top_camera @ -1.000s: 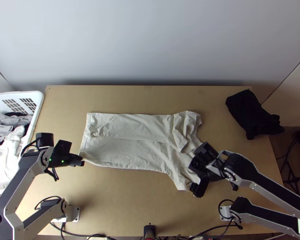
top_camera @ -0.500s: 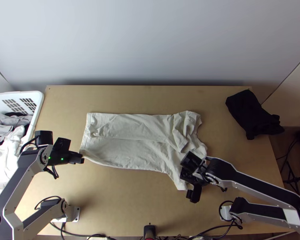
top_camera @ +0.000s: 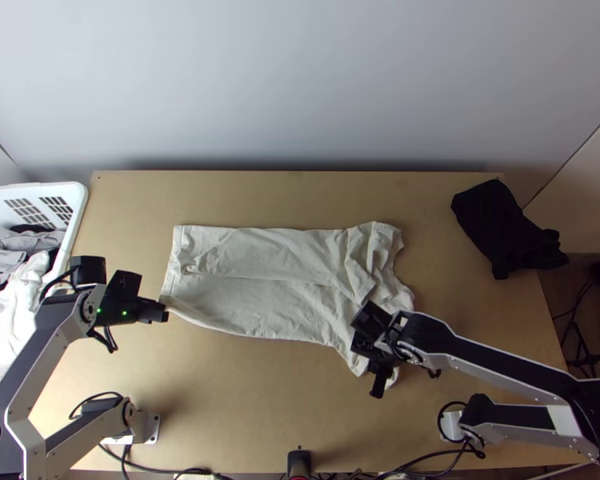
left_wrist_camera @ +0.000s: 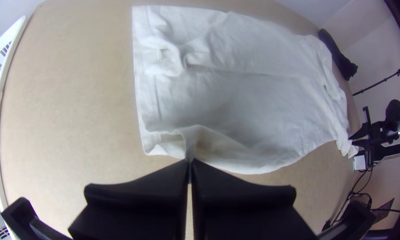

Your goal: Fold the t-shirt

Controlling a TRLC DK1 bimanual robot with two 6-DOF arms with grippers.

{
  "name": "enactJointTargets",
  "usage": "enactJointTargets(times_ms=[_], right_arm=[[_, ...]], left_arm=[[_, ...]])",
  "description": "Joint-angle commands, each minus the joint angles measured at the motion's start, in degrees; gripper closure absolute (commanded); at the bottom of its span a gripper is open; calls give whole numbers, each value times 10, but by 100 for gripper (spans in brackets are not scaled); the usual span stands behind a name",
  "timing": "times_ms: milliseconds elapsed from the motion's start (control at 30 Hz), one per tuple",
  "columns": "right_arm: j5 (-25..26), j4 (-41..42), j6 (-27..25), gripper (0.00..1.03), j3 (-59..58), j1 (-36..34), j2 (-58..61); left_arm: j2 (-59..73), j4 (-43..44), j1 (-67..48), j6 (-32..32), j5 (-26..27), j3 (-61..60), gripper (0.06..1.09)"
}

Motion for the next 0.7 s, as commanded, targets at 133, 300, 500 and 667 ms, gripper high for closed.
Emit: enactJointTargets(times_ms=[133,300,500,667], right_arm=[[8,-35,-4,100,44,-60,-38],[9,-40,-38,100,94,-124,-45],[9,-49,-72,100,159,-185,-18],[9,-49,-88,100,215,-219,20]], left_arm=[[6,-3,1,-2,0,29,105],[14,-5,7,-2,0,51,105],[24,-10,7,-3,0,78,105],[37,-11,7,-4,1,106,105]])
